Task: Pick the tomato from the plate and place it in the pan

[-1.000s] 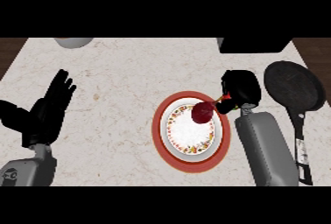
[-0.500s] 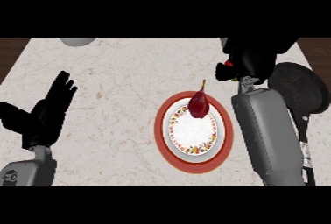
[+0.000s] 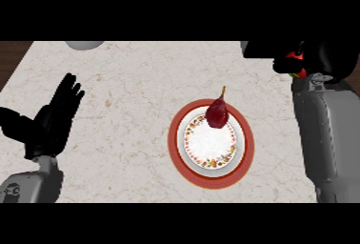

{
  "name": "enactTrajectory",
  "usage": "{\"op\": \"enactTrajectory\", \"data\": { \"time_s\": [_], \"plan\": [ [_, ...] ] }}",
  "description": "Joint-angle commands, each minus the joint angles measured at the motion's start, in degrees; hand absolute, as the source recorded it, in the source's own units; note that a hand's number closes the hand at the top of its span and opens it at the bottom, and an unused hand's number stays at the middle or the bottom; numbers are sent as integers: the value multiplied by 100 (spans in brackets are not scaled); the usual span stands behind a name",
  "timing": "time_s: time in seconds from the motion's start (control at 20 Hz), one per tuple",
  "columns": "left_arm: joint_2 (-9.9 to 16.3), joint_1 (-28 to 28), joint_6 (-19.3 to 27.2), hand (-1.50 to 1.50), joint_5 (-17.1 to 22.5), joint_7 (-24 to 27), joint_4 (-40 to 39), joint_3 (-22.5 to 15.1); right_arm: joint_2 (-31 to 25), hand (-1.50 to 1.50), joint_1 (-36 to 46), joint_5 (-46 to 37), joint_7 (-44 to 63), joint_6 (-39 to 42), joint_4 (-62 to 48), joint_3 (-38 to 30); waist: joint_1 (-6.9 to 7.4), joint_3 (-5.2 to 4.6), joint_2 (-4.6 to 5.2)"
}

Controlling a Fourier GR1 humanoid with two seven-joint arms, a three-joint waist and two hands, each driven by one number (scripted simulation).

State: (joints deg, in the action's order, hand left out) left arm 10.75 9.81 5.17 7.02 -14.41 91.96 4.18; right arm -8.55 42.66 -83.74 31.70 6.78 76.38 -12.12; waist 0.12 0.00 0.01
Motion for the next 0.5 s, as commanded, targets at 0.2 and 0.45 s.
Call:
{"op": "enactTrajectory", "data": {
  "time_s": [0.2,0.45],
  "plan": [
    [-178,-54,29,0,-167,161,-107,-147,-1172,150,-121,923,-1013,-1026,-951,-1169,25,4,23],
    [-113,111,-43,0,-73,83,-165,-11,-1583,150,-420,1511,-1861,-1740,-1717,-1586,12,4,21]
  ]
}}
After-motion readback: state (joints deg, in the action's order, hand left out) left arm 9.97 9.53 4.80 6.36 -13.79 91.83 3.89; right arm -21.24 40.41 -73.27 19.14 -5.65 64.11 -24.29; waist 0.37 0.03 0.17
